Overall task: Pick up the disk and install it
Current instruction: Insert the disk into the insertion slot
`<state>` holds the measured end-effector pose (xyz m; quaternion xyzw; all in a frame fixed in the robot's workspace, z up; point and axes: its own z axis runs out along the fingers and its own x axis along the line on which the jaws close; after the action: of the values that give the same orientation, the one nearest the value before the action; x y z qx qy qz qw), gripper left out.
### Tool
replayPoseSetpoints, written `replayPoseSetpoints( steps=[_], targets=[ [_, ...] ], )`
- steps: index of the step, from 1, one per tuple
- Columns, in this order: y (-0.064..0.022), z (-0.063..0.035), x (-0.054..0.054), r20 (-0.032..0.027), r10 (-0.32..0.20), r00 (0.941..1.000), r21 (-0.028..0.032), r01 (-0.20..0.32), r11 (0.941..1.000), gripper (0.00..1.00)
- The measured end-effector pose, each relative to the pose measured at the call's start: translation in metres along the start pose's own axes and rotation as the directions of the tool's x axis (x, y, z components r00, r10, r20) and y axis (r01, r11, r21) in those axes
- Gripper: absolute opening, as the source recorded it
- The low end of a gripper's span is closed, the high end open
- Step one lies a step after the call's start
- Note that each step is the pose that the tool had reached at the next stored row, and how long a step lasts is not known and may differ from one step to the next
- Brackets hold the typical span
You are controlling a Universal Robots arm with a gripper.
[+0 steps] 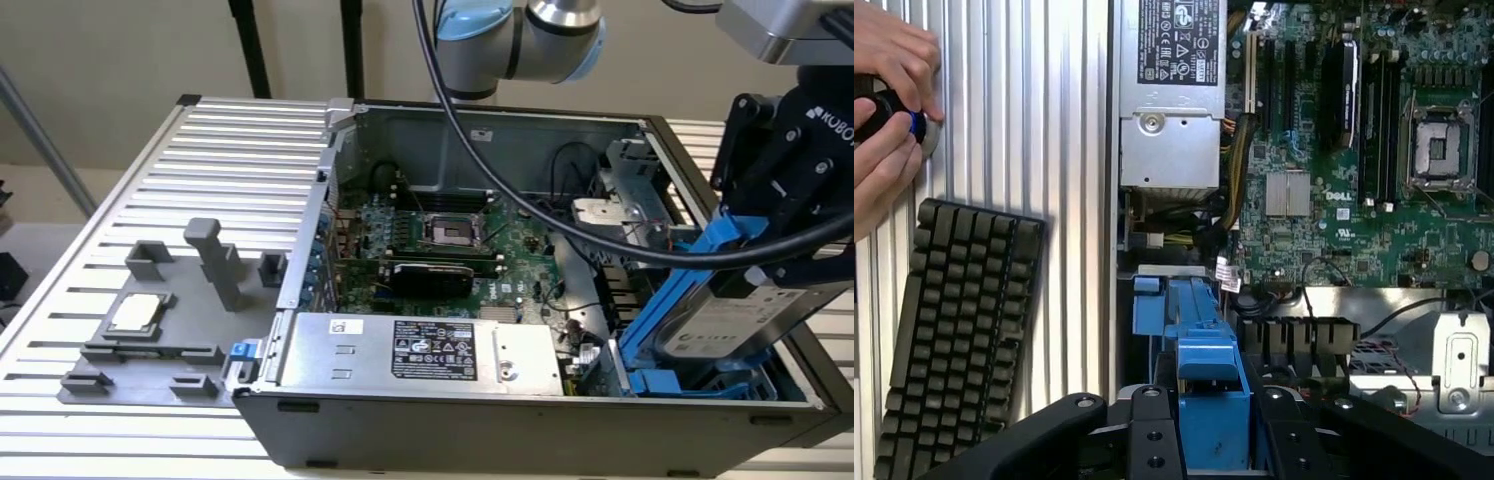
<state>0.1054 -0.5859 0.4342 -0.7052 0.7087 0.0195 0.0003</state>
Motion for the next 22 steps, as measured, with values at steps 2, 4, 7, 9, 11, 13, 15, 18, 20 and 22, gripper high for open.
replayPoseSetpoints(
  steps=[2, 4, 7, 9, 11, 13, 15, 18, 20, 22],
  targets=[
    [0.0000, 0.0015, 0.000, 0.0008, -0.002, 1.0000, -0.0005, 0.002, 1.0000, 0.33],
    [-0.0002, 0.0028, 0.000, 0.0027, -0.004, 1.0000, -0.0007, 0.004, 1.0000, 0.33],
    [-0.0005, 0.0044, 0.000, 0.0060, -0.005, 1.0000, -0.0009, 0.005, 1.0000, 0.33],
    [-0.0007, 0.0057, 0.000, 0.0092, -0.006, 0.9999, -0.0009, 0.006, 1.0000, 0.33],
    [-0.0008, 0.0073, 0.000, 0.0126, -0.008, 0.9999, -0.0009, 0.008, 1.0000, 0.33],
    [-0.0009, 0.0092, 0.000, 0.0160, -0.009, 0.9998, -0.0010, 0.009, 1.0000, 0.33],
    [-0.0010, 0.0112, 0.000, 0.0185, -0.010, 0.9998, -0.0010, 0.010, 0.9999, 0.33],
    [-0.0011, 0.0145, 0.000, 0.0222, -0.013, 0.9997, -0.0011, 0.013, 0.9999, 0.33],
    [-0.0012, 0.0170, 0.000, 0.0244, -0.014, 0.9996, -0.0011, 0.014, 0.9999, 0.33],
    [-0.0012, 0.0196, 0.000, 0.0262, -0.016, 0.9995, -0.0011, 0.016, 0.9999, 0.33]
  ],
)
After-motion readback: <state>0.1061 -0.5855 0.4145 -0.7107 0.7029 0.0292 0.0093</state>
